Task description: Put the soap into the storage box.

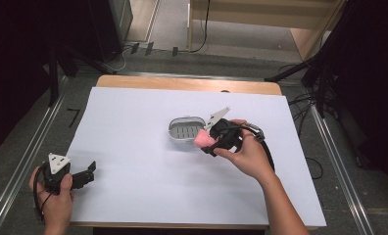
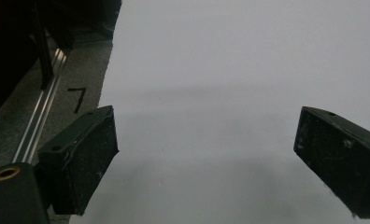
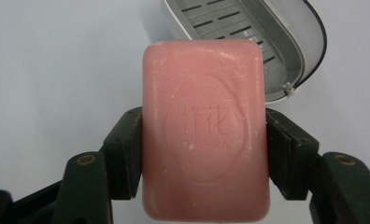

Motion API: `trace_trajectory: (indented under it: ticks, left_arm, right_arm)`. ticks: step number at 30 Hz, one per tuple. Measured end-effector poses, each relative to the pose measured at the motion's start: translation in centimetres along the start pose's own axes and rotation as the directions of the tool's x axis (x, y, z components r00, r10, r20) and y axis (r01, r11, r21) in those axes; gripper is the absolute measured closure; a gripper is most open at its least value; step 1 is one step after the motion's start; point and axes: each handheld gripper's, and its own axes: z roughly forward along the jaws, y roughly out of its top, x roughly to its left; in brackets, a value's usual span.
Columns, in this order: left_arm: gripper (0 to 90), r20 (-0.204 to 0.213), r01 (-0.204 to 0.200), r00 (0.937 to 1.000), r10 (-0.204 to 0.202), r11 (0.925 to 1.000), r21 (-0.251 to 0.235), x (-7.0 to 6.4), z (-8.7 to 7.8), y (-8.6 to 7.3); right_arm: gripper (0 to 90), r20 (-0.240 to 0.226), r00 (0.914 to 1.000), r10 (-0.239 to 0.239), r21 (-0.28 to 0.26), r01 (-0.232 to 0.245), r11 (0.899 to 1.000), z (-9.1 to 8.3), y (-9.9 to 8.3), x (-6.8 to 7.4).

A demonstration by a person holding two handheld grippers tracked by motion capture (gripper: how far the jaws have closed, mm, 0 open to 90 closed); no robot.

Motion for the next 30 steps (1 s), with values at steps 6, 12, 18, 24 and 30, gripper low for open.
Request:
trace_trajectory:
  ticks: [6, 12, 18, 24, 30]
  left_arm:
    - [6.6, -0.001, -0.001, 1.0, 0.001, 1.0, 0.0, 0.0, 0.0, 0.0]
    - [6.6, 0.0, -0.001, 1.0, 0.001, 1.0, 0.001, 0.0, 0.0, 0.0]
    - [6.6, 0.0, -0.001, 1.0, 0.001, 1.0, 0.001, 0.0, 0.0, 0.0]
    - [6.6, -0.001, 0.0, 1.0, 0.0, 1.0, 0.002, 0.0, 0.0, 0.0]
    - [6.6, -0.001, 0.0, 1.0, 0.0, 1.0, 0.002, 0.0, 0.0, 0.0]
  right_arm:
    - [38.3, -0.005, 0.9995, -0.03, -0.002, 0.03, 1.0, 0.3, 0.8, -0.2]
    - [38.3, -0.008, 0.9988, -0.049, 0.001, 0.049, 0.999, 0.6, 1.5, -0.5]
    - [38.3, -0.028, 0.9963, -0.081, -0.007, 0.08, 0.997, 1.1, 2.2, -0.7]
    - [38.3, -0.024, 0.9954, -0.093, -0.006, 0.093, 0.996, 1.4, 2.6, -1.1]
    - [38.3, -0.025, 0.9935, -0.111, -0.014, 0.111, 0.994, 1.2, 3.2, -1.4]
